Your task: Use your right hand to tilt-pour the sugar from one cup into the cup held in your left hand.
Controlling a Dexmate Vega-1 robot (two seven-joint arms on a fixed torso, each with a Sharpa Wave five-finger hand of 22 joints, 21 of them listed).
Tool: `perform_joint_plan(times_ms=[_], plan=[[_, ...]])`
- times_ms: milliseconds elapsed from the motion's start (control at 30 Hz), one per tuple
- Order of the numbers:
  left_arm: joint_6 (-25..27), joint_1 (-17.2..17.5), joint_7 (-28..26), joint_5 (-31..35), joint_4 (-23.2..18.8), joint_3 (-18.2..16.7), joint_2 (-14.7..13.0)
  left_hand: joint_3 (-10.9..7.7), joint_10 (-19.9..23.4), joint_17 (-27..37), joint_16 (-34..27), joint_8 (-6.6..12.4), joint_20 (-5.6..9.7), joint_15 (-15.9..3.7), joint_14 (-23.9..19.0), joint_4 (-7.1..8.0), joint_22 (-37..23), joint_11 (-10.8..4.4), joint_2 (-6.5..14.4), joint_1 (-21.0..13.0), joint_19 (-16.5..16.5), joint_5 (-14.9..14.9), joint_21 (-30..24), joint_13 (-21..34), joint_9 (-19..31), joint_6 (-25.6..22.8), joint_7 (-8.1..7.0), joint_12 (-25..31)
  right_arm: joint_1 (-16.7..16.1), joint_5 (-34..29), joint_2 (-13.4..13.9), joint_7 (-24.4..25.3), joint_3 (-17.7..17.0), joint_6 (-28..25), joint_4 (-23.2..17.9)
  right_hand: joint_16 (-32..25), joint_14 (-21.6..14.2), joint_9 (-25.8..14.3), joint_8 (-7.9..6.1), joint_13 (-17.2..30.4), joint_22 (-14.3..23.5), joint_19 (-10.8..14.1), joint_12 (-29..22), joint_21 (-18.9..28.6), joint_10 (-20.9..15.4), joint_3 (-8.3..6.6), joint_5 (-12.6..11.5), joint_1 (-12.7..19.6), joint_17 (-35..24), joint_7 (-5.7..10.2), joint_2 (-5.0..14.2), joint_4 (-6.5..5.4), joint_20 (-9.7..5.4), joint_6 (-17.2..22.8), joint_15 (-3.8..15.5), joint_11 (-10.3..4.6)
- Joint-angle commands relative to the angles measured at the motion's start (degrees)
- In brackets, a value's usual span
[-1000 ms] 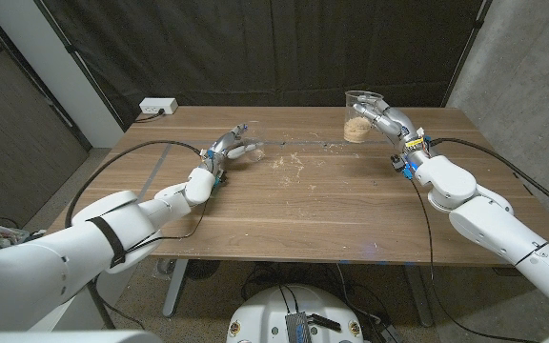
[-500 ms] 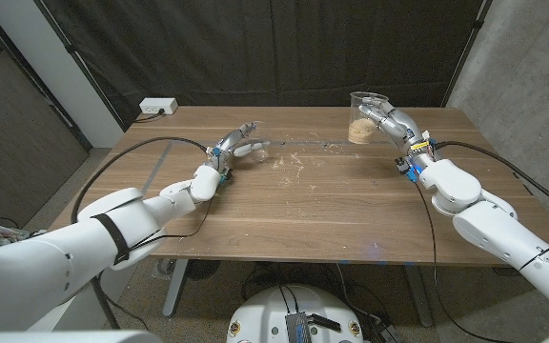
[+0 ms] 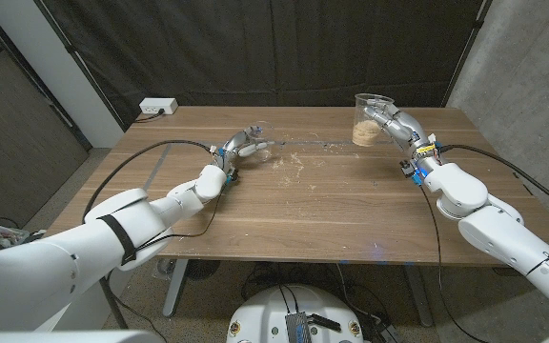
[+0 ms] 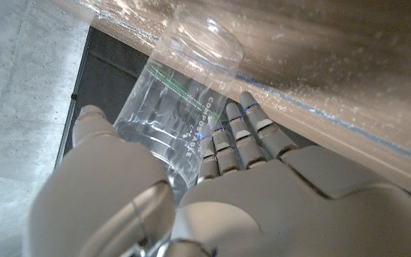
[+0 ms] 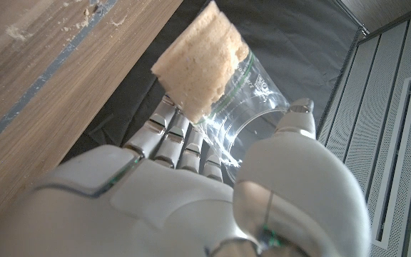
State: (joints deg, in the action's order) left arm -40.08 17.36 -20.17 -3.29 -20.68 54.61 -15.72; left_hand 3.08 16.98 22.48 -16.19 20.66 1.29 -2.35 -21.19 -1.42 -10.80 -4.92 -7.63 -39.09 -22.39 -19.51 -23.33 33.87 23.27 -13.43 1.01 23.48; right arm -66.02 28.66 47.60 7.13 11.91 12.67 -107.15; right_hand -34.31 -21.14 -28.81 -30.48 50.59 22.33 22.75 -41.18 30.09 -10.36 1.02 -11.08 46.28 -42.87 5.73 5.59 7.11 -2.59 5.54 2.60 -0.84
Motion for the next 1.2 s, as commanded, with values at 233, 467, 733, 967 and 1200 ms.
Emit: perform_joint_plan(times_ms=[233, 467, 733, 967, 1200], plan=[[-3.2, 2.6, 8.8, -7.2, 0.2, -6.0, 2.8, 1.0, 3.4, 0.5, -1.2, 1.45, 1.19, -3.93, -4.5, -0.53, -0.2, -0.79, 0.6, -2.1, -4.2, -0.8, -1.3, 0.7, 0.8, -2.3, -0.39, 2.1, -2.3, 0.6, 0.5, 0.0, -1.6, 1.8, -0.2, 0.2, -0.6, -0.2, -0.35, 0.3, -0.1, -0.3, 0.1, 0.5, -0.3, -0.13, 0.0, 0.1, -0.2, 0.25, 0.48, -0.02, -3.12, 0.7, 8.21, 0.02], [-5.7, 3.2, 6.4, -5.7, 0.2, -5.9, 2.8, 0.93, 6.0, 0.7, -1.9, 2.44, 2.21, -4.74, -7.9, -1.09, -0.3, -1.2, 1.5, -3.9, -7.0, -1.2, -2.2, 1.1, 1.3, -4.0, -1.26, 3.6, -2.6, 0.9, 0.3, -0.5, -1.7, 2.7, 0.3, 0.2, -0.7, -0.2, -0.38, 0.5, -0.1, -0.4, 0.2, 0.7, -0.4, -0.17, 0.0, 0.1, -0.2, 0.41, 0.54, -0.05, -3.13, 1.1, 8.13, 0.15], [-6.7, 3.6, 4.3, -4.8, 0.2, -5.4, 2.8, 0.1, 7.9, 1.1, -2.1, 3.51, 3.15, -5.43, -10.0, -2.24, -0.4, -1.51, 3.2, -7.5, -8.2, -1.6, -2.5, 1.8, 2.1, -5.4, -1.49, 5.0, -4.2, 0.8, 0.6, 0.2, -2.5, 3.0, -0.6, 0.3, -0.7, -0.2, -0.38, 0.7, -0.2, -0.5, 0.3, 0.8, -0.6, -0.18, 0.1, 0.0, -0.2, 0.36, 0.52, -0.06, -3.1, 1.5, 8.15, 0.02], [-7.1, 4.4, 2.9, -4.8, 0.2, -5.3, 2.8, -0.91, 9.0, 1.6, -2.4, 4.3, 3.7, -5.93, -11.6, -3.17, -0.6, -1.9, 5.2, -10.6, -8.9, -1.8, -2.7, 2.5, 2.9, -6.1, -1.67, 6.2, -5.6, 0.8, 1.0, 1.0, -3.2, 2.6, -2.0, 0.3, -0.7, -0.2, -0.33, 0.9, -0.2, -0.5, 0.3, 0.9, -0.7, -0.23, 0.1, 0.1, -0.3, 0.34, 0.56, -0.05, -3.14, 1.6, 8.13, 0.07], [-9.6, 5.2, 1.0, -4.2, 0.1, -5.2, 2.2, -1.19, 9.0, 1.9, -2.4, 4.64, 3.81, -5.97, -12.1, -3.52, -0.6, -1.82, 5.8, -11.8, -9.1, -1.7, -2.8, 2.8, 3.3, -6.2, -1.76, 6.5, -6.5, 0.6, 1.7, 1.4, -3.8, 1.4, -3.6, 0.4, -0.8, -0.2, -0.24, 1.0, -0.3, -0.5, 0.4, 1.0, -0.8, -0.28, 0.1, 0.1, -0.3, 0.35, 0.62, -0.06, -3.11, 1.7, 8.18, 0.1]])
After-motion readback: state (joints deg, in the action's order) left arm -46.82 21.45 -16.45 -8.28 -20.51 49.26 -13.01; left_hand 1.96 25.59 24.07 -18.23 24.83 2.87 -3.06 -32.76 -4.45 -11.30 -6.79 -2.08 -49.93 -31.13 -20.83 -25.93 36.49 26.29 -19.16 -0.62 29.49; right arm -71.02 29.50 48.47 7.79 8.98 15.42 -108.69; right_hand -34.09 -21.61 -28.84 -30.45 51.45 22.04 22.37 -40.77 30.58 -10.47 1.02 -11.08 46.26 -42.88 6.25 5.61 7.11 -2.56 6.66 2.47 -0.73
